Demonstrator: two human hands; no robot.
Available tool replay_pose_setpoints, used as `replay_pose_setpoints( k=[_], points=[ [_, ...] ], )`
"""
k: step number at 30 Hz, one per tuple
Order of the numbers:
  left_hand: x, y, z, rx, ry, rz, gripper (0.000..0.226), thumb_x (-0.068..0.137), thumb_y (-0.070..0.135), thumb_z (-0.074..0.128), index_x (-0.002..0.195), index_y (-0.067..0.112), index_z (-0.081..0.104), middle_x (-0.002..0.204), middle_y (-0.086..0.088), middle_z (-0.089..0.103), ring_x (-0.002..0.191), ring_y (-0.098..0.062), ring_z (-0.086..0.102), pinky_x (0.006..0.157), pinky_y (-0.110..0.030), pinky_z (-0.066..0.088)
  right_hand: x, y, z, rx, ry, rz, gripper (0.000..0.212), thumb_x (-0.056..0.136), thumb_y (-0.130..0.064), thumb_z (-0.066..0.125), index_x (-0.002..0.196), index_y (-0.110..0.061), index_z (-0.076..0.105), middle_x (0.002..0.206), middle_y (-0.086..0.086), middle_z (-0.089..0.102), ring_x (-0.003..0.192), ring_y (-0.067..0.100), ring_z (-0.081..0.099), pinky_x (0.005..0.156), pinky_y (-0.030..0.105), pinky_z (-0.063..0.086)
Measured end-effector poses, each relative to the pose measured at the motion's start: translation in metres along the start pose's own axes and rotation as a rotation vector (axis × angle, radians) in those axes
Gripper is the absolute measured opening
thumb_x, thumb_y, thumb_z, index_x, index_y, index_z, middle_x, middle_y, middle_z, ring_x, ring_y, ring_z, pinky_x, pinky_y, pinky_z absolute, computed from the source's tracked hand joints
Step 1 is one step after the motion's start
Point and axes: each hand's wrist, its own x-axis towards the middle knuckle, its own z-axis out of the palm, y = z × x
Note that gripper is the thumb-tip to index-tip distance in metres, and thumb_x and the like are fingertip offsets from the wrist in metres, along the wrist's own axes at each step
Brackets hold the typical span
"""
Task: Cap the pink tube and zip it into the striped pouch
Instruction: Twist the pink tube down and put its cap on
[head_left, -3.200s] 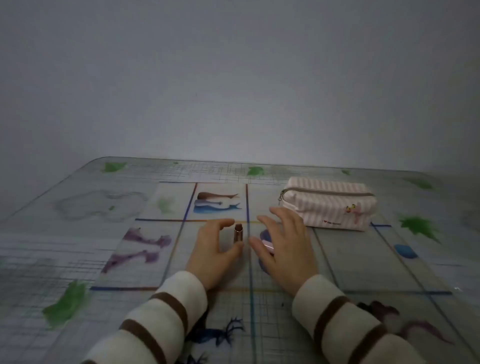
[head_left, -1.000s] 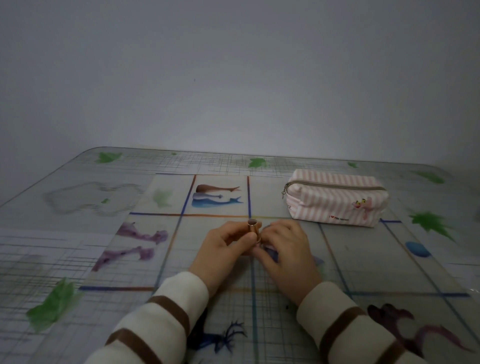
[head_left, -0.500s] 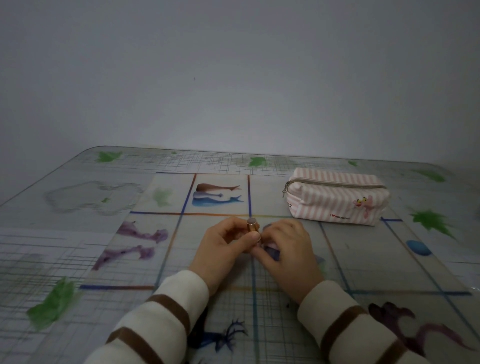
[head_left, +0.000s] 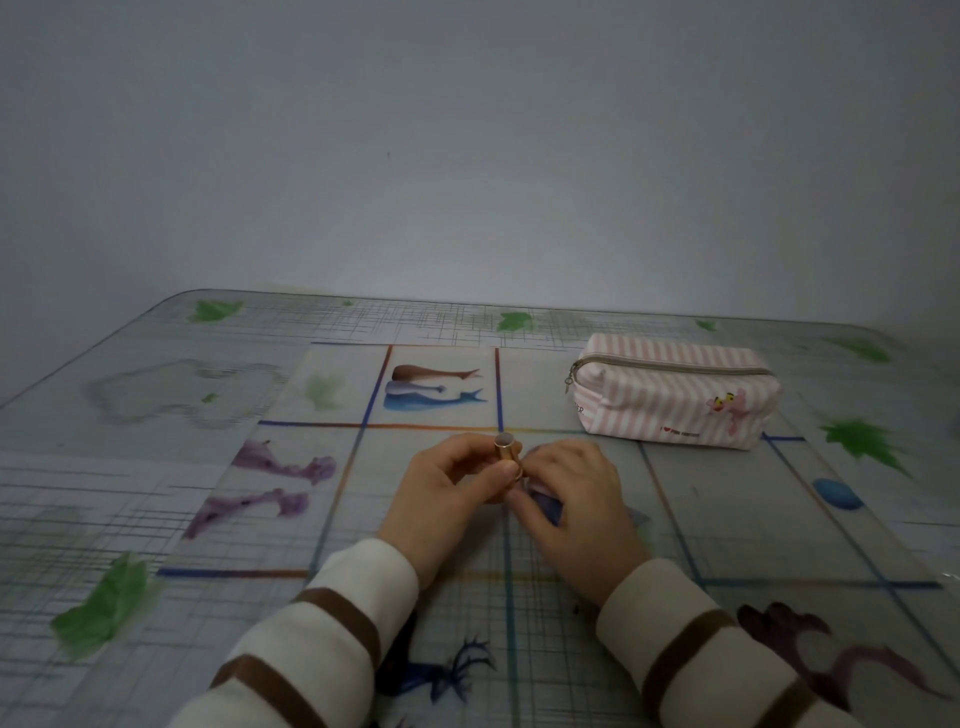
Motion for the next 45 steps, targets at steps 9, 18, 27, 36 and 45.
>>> replay_pose_setpoints(
  k=[9,18,27,36,45],
  points=[
    [0.0007,0.0005,0.0014,-0.011,0.012,0.020,0.012,0.078,0.010,0.070,0.083,0.021,0.070,0.095,-0.020,0.068,0.093,-0.038,0.064,0.082,-0.044,0.055,0.0007,0.0021,0.0017,0.012,0.021,0.020,0.017,0.080,-0.036,0.064,0.081,-0.019,0.065,0.084,-0.002,0.063,0.090,0.019,0.051,0.083,0.041,0.040],
    [-0.0010,0.0033,0.0010,0.008,-0.005,0.015,0.015,0.080,0.012,0.067,0.089,0.024,0.071,0.094,-0.011,0.070,0.093,-0.028,0.066,0.079,-0.033,0.055,0.0007,0.0010,0.0003,0.038,-0.007,0.020,0.031,0.083,-0.045,0.054,0.098,-0.021,0.066,0.095,-0.004,0.065,0.095,0.017,0.052,0.088,0.039,0.039],
    [-0.0013,0.0043,0.0003,0.026,-0.007,0.020,0.012,0.078,0.013,0.069,0.087,0.022,0.071,0.096,-0.009,0.071,0.093,-0.024,0.067,0.082,-0.035,0.056,0.0004,0.0017,-0.0008,0.016,-0.021,0.016,0.027,0.083,-0.041,0.052,0.091,-0.018,0.066,0.092,-0.001,0.064,0.095,0.019,0.052,0.087,0.040,0.039],
    [-0.0007,0.0031,0.0020,0.037,0.001,0.034,0.018,0.077,0.010,0.071,0.080,0.028,0.071,0.091,-0.007,0.071,0.090,-0.026,0.065,0.083,-0.039,0.056,-0.0006,0.0010,0.0006,0.032,0.026,0.006,0.019,0.079,-0.034,0.062,0.085,-0.017,0.066,0.088,0.000,0.064,0.092,0.021,0.051,0.083,0.042,0.040],
    [-0.0013,0.0039,0.0046,0.115,-0.017,0.002,0.018,0.078,0.013,0.071,0.095,0.017,0.070,0.099,-0.005,0.072,0.095,-0.021,0.066,0.085,-0.033,0.054,0.0004,0.0012,0.0005,0.048,0.089,0.012,0.019,0.076,-0.035,0.062,0.079,-0.016,0.065,0.083,0.000,0.064,0.089,0.020,0.050,0.079,0.039,0.040]
  ],
)
